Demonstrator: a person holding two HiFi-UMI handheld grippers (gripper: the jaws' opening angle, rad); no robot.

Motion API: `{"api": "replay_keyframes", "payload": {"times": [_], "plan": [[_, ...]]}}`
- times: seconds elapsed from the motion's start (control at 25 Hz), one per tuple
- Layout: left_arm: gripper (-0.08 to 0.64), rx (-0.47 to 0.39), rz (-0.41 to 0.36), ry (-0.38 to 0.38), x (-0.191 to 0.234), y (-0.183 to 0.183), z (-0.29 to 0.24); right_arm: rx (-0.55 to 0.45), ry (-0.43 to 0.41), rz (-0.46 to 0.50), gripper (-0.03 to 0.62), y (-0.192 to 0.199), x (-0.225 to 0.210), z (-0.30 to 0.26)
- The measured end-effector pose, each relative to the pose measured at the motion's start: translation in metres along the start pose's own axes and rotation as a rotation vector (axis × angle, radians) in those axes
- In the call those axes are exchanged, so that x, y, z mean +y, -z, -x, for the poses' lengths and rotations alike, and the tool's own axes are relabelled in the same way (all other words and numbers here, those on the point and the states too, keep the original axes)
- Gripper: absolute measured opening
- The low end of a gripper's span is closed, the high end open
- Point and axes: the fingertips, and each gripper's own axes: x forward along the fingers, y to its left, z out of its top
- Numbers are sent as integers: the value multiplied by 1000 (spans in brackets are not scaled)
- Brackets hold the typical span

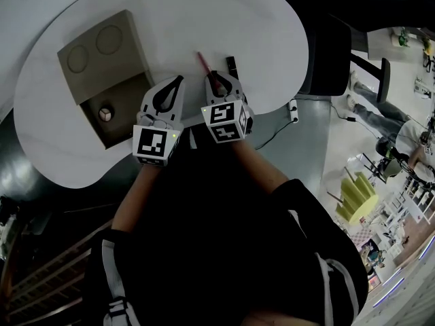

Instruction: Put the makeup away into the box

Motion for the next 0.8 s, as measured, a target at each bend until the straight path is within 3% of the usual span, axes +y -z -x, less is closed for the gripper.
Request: {"api": "replay_keyframes", "payload": {"times": [0.36, 0.8], "plan": [[3, -41, -24, 0, -2, -9, 15, -24, 19, -13, 64, -6, 3, 10], [3, -96, -57, -22, -18, -6, 47, -147, 49, -31, 64, -25, 14, 57]]}}
